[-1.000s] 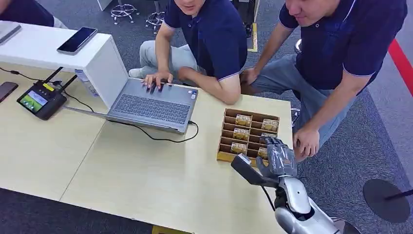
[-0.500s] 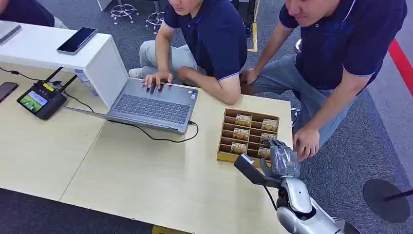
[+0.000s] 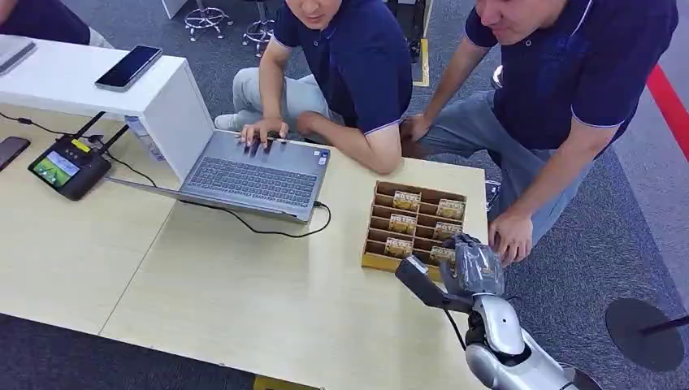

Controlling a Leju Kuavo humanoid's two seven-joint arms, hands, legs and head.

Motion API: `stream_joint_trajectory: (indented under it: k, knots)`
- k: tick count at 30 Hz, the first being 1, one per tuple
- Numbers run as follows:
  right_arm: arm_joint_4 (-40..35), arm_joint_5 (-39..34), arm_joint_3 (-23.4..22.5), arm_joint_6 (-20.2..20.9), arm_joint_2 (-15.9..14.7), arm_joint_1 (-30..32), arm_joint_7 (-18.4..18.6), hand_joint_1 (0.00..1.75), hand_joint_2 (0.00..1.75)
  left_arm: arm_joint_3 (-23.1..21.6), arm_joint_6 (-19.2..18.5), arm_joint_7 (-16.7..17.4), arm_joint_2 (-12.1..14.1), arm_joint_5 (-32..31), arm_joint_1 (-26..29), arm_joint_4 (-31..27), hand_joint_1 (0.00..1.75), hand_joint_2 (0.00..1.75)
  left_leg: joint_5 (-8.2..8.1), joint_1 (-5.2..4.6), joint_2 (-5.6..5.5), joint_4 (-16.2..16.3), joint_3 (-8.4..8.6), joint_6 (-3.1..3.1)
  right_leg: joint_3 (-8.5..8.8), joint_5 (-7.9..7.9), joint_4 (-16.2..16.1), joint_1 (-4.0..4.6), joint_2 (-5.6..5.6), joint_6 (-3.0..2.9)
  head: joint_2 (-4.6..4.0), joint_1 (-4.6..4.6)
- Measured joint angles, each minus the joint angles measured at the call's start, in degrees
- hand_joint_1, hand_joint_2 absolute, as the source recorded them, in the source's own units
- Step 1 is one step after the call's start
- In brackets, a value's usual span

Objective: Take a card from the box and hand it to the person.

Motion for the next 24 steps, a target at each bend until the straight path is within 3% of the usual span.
stream_joint_trajectory:
  k: [24]
  knots:
    - [-0.2,0.0,0.0,0.1,0.0,0.1,0.0,0.61,1.75,0.0,0.0,0.0,0.0,0.2,0.0,0.0,0.00,0.00,0.00,0.00,0.00,0.0,0.00,0.00,0.00,0.00,0.0,0.00,0.00,0.00,0.00,-0.04]
